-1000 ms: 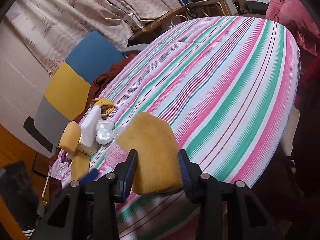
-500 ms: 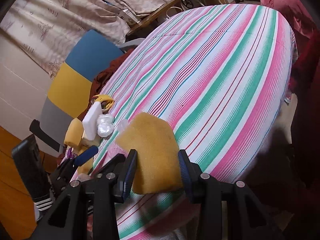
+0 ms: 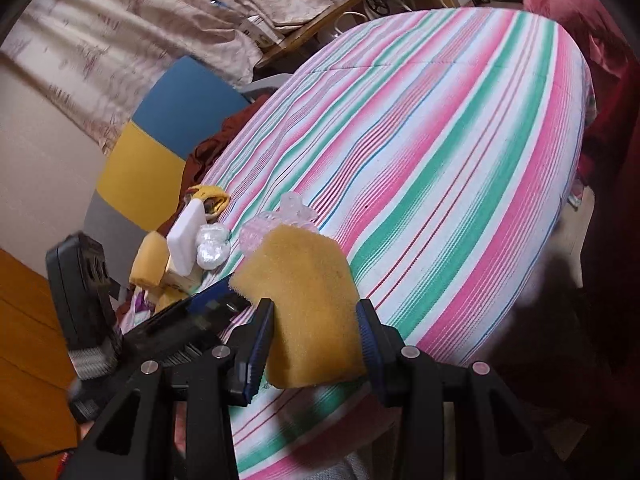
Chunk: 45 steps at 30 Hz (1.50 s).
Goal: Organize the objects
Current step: 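Grasp the pink hair curler with the left tool, then carry the curler and sponge into the gold tray and open both tools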
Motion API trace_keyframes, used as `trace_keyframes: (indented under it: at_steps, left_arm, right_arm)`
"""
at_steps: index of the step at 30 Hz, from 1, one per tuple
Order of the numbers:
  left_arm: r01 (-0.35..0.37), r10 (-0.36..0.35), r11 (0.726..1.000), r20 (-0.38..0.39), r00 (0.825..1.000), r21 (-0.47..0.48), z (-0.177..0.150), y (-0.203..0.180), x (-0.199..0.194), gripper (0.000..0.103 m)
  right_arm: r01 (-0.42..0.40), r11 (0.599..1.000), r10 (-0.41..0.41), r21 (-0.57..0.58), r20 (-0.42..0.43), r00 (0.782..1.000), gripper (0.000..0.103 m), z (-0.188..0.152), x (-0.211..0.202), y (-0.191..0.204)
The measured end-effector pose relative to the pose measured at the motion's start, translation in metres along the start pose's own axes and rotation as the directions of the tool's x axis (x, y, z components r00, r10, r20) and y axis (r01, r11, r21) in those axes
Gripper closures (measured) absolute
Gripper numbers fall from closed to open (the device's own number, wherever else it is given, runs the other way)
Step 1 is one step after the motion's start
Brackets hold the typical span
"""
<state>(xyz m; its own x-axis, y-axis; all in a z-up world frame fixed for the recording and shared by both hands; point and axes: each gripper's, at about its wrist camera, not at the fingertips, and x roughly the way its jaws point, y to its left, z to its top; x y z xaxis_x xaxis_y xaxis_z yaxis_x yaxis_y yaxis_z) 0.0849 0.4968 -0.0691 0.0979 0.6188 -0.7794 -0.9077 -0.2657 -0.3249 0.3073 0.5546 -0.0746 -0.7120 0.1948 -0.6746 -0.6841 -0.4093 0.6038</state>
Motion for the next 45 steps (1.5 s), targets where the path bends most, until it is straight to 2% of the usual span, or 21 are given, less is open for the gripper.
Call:
trace_keyframes:
  at_steps: [1, 2, 5, 8, 12, 15, 17, 18, 21, 23, 25, 29, 33, 39, 43, 45]
  left_arm:
    - [0.044, -0.042, 0.994, 0.014, 0.999, -0.097, 0.002, 0.012, -0.005, 0.037]
    - [0.052, -0.050, 0.988, 0.018, 0.999, -0.142, 0.003, 0.017, -0.007, 0.026]
    - [0.123, -0.122, 0.965, 0.020, 0.992, -0.231, 0.011, 0.020, -0.009, 0.018]
    - [0.127, -0.133, 0.959, -0.008, 0.991, -0.252, 0.026, 0.005, 0.003, 0.014]
    - [0.101, -0.124, 0.972, -0.100, 0.987, -0.212, 0.037, -0.018, 0.028, 0.015]
    - [0.069, -0.100, 0.973, -0.133, 0.986, -0.218, 0.040, -0.020, 0.043, 0.019]
    - [0.035, -0.063, 0.978, -0.130, 0.989, -0.205, 0.045, -0.019, 0.044, 0.036]
    - [0.012, -0.037, 0.983, -0.132, 0.991, -0.182, 0.046, -0.019, 0.047, 0.049]
    - [0.051, -0.071, 0.981, -0.101, 0.992, -0.186, 0.042, -0.009, 0.039, 0.053]
    - [0.075, -0.094, 0.973, -0.078, 0.992, -0.220, 0.039, -0.001, 0.033, 0.059]
    - [0.099, -0.119, 0.959, -0.062, 0.991, -0.267, 0.034, 0.007, 0.023, 0.061]
    - [0.117, -0.126, 0.953, -0.013, 0.992, -0.278, 0.028, 0.010, 0.007, 0.063]
    - [0.190, -0.182, 0.922, 0.057, 0.982, -0.336, 0.017, 0.020, -0.020, 0.065]
    - [0.171, -0.149, 0.934, 0.092, 0.985, -0.313, 0.005, 0.025, -0.045, 0.065]
    - [0.223, -0.183, 0.898, 0.139, 0.973, -0.380, -0.006, 0.036, -0.062, 0.065]
    - [0.245, -0.192, 0.890, 0.172, 0.966, -0.384, -0.013, 0.039, -0.078, 0.065]
  right_arm:
    - [0.001, 1.000, -0.001, -0.016, -0.006, 1.000, 0.061, -0.001, 0.000, 0.002]
    - [0.008, 0.999, -0.009, -0.043, -0.011, 1.000, 0.061, -0.004, 0.000, 0.005]
    - [0.044, 0.987, -0.044, -0.153, 0.002, 0.999, 0.061, -0.012, -0.004, 0.018]
    - [0.076, 0.968, -0.073, -0.239, 0.022, 0.997, 0.061, -0.022, -0.007, 0.033]
    - [0.109, 0.939, -0.101, -0.327, 0.040, 0.994, 0.061, -0.039, -0.009, 0.046]
    - [0.121, 0.927, -0.107, -0.356, 0.059, 0.993, 0.061, -0.046, -0.012, 0.049]
    - [0.118, 0.928, -0.104, -0.354, 0.060, 0.993, 0.061, -0.049, -0.012, 0.047]
    - [0.115, 0.928, -0.099, -0.353, 0.063, 0.993, 0.061, -0.049, -0.013, 0.046]
    - [0.103, 0.938, -0.088, -0.331, 0.060, 0.994, 0.061, -0.049, -0.013, 0.040]
    - [0.098, 0.944, -0.083, -0.315, 0.062, 0.995, 0.061, -0.048, -0.013, 0.038]
    - [0.098, 0.946, -0.082, -0.309, 0.064, 0.995, 0.061, -0.047, -0.014, 0.038]
    - [0.103, 0.948, -0.085, -0.300, 0.073, 0.994, 0.061, -0.048, -0.014, 0.038]
    - [0.098, 0.954, -0.082, -0.283, 0.071, 0.994, 0.061, -0.048, -0.016, 0.040]
    - [0.109, 0.953, -0.092, -0.284, 0.070, 0.993, 0.062, -0.053, -0.016, 0.046]
    - [0.084, 0.959, -0.068, -0.272, 0.071, 0.995, 0.062, -0.053, -0.021, 0.050]
    - [0.086, 0.954, -0.067, -0.288, 0.073, 0.995, 0.062, -0.053, -0.022, 0.056]
